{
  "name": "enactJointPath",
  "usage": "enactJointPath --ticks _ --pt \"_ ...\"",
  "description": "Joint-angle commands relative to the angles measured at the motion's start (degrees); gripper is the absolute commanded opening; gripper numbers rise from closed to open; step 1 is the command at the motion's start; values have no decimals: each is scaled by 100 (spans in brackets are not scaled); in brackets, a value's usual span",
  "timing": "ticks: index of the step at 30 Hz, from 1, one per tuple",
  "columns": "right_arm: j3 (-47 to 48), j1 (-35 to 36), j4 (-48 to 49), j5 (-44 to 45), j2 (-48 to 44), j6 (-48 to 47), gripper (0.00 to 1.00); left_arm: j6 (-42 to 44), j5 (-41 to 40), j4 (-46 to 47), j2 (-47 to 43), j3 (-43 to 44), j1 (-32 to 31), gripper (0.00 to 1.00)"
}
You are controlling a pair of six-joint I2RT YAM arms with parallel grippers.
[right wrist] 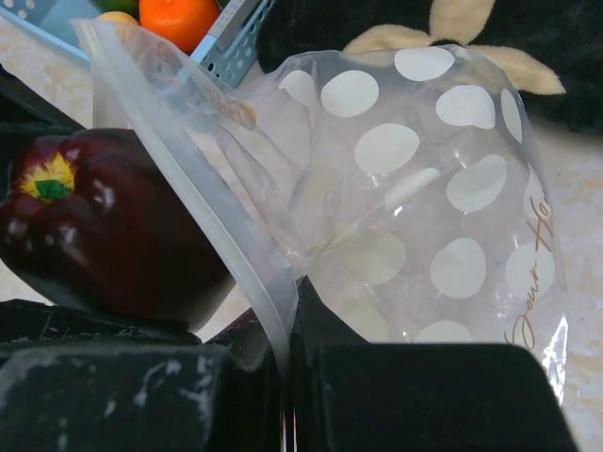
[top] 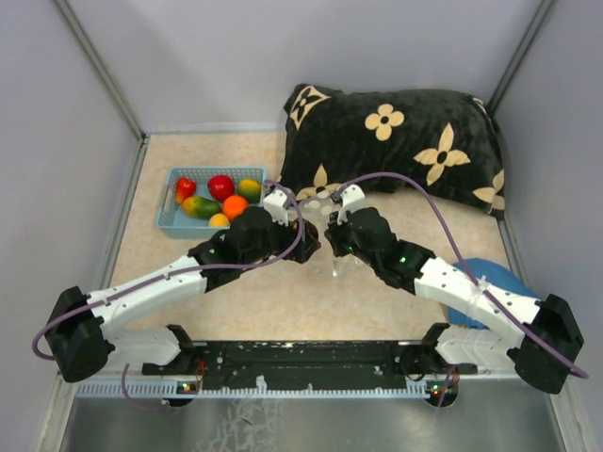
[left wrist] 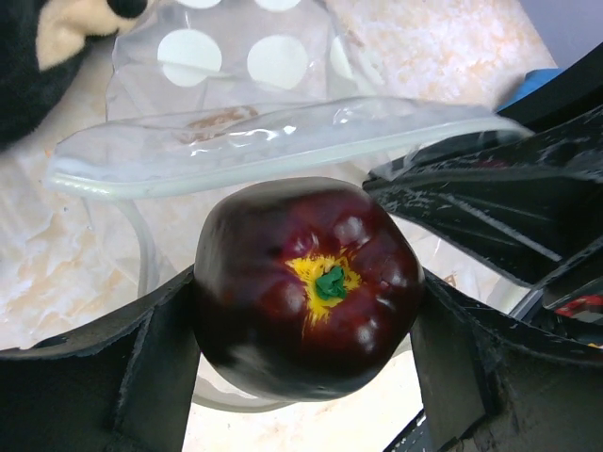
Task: Place the food in the zip-top bag and seal the zipper
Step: Place the fake fruit in the zipper food storage bag.
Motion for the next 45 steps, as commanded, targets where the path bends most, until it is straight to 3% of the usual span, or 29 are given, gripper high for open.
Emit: enactJointPath --ticks 1,13,21,28,35,43,45 --pt "344 -6 242 -19 -141 68 0 107 -66 -258 -117 419 -40 84" --pt "374 -3 280 -39 -58 112 0 57 -56 -676 -123 627 -35 96" --pt "463 -10 96 138 -66 121 0 -138 -342 -1217 -630 791 -38 97" --pt "457 -6 130 75 -70 155 0 -814 -1224 -2533 -721 981 -36 92" --pt "438 -9 192 25 -76 165 0 -1000 -1020 -2553 -453 941 -39 73" --pt "447 -7 93 193 -52 73 0 -938 -629 -2483 -221 1228 -34 27" --pt "483 -9 -37 325 -36 8 0 -909 -560 -2539 -260 1441 -33 20"
